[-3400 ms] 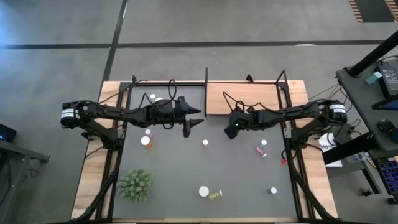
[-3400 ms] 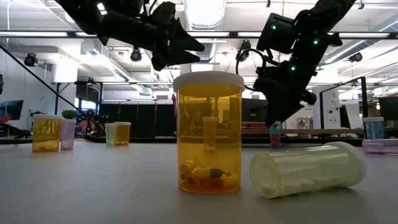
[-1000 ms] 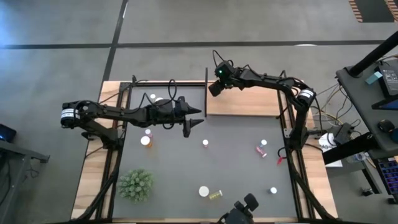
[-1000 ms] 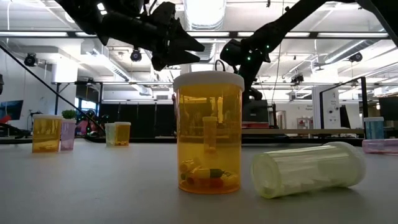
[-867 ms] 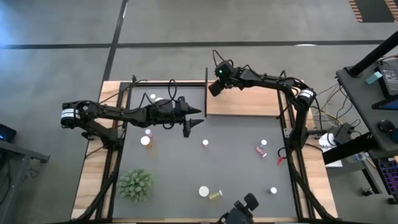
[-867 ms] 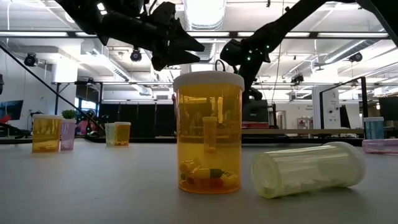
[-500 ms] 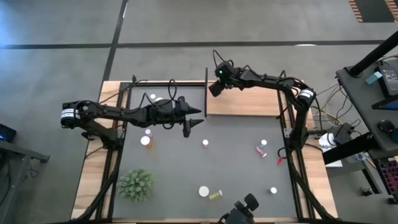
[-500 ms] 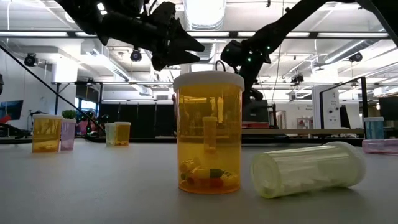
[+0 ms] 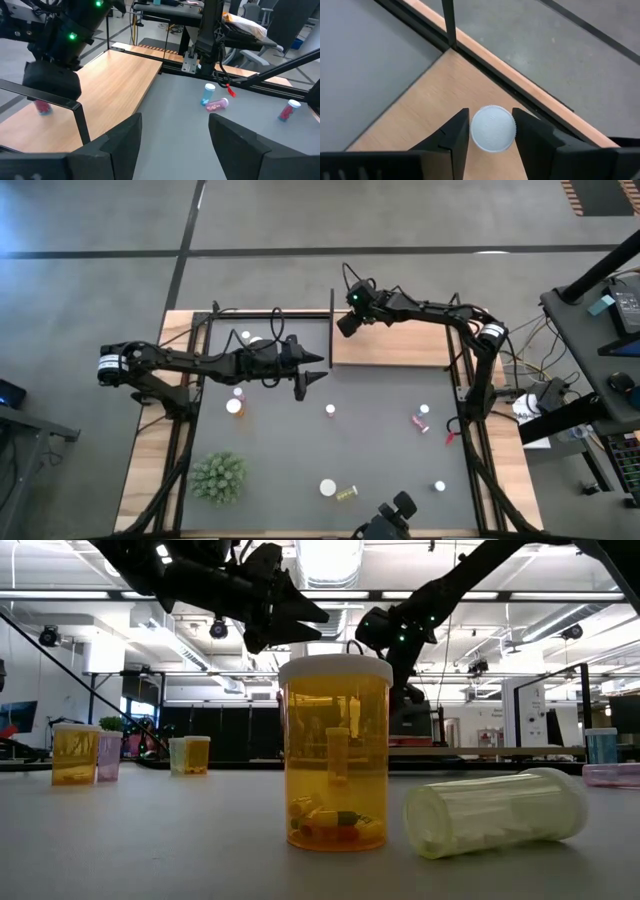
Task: Pick and place medicine bottles onto shelf by color
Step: Put the top left blue pill bottle on the shelf, then put the middle pink pill bottle on the shelf
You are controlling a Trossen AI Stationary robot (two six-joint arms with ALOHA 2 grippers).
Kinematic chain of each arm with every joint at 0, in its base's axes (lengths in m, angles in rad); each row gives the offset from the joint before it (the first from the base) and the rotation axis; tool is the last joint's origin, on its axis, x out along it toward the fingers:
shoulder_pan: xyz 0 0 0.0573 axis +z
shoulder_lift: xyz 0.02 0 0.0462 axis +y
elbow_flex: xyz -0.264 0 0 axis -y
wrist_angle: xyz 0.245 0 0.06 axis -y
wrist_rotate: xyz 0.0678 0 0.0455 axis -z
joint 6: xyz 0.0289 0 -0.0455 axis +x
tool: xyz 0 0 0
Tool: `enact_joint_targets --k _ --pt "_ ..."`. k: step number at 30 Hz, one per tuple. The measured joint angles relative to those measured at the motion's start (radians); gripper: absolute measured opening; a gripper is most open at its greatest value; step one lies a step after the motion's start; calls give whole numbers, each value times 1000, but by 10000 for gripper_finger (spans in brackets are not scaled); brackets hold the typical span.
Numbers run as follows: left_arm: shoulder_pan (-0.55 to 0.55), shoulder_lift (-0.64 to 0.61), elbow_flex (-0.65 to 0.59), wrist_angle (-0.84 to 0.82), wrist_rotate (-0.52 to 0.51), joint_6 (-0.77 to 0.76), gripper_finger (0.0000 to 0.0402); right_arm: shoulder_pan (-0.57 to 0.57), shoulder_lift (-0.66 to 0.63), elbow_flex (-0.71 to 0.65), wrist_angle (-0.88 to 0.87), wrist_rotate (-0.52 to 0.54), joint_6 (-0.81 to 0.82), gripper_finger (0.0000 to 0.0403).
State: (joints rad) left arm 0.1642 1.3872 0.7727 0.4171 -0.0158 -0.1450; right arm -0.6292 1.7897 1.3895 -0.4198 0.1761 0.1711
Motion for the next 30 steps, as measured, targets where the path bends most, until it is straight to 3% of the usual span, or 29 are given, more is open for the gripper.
enact_joint_targets --k 14,30 --pt "0 0 0 0 0 0 214 0 -40 0 -41 0 -27 195" --pt "0 0 0 -10 0 0 214 41 -284 -32 -532 9 32 196"
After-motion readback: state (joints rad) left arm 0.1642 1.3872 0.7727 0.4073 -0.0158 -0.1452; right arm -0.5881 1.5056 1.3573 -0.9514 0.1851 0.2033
